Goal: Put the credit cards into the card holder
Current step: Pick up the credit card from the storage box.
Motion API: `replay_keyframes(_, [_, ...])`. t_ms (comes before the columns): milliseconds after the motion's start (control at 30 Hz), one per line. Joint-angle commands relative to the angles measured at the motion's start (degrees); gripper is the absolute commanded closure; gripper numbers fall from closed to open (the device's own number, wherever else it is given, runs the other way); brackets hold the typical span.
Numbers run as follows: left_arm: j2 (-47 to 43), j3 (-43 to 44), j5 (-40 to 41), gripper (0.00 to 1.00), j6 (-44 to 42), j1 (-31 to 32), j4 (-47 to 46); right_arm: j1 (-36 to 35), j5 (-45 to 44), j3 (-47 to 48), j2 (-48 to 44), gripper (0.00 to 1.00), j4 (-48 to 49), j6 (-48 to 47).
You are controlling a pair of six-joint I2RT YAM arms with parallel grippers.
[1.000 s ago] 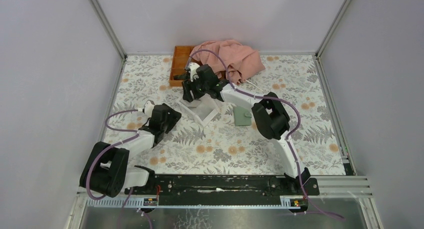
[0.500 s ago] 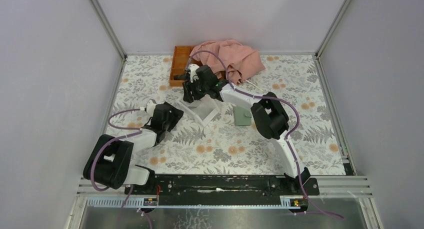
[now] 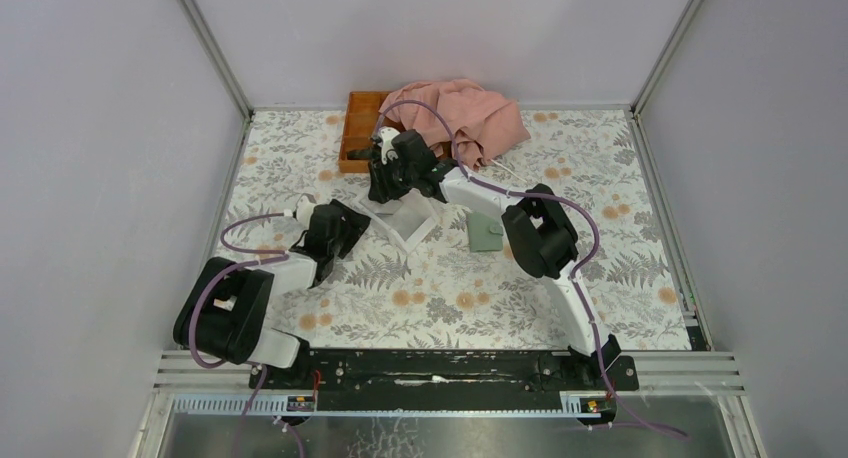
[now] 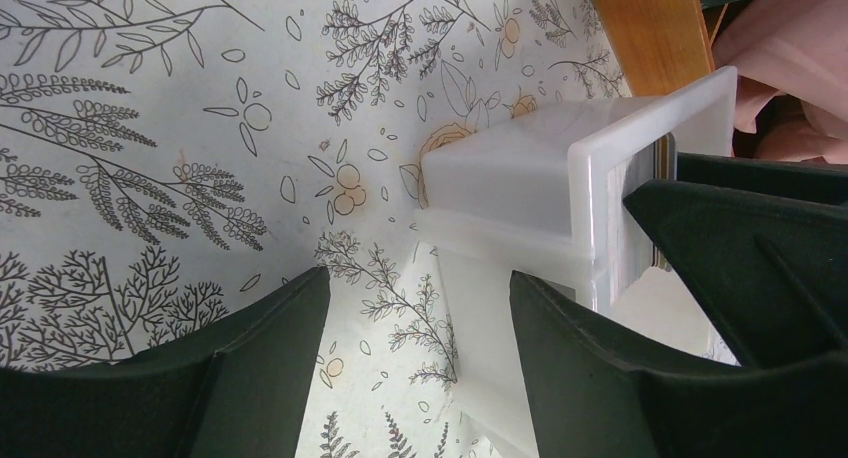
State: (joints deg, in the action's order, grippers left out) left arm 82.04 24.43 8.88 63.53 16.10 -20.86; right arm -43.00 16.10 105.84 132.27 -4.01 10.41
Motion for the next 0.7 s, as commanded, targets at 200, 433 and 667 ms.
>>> replay_keyframes(200, [1.3, 0.7, 0.1, 0.25, -0.7, 0.4, 0.1, -1.1, -0.2, -0.3, -3.5, 0.52, -0.9, 0.9])
replay_keyframes(433, [1.2, 0.6, 0.1, 0.25, -0.7, 0.4, 0.2, -1.4, -0.4, -0.6, -4.6, 0.54, -1.1, 1.1])
replay_keyframes(667, [1.2, 0.7, 0.2, 0.25, -0.8, 0.3, 0.4, -1.7, -0.5, -0.4, -5.2, 0.58, -1.2, 1.5])
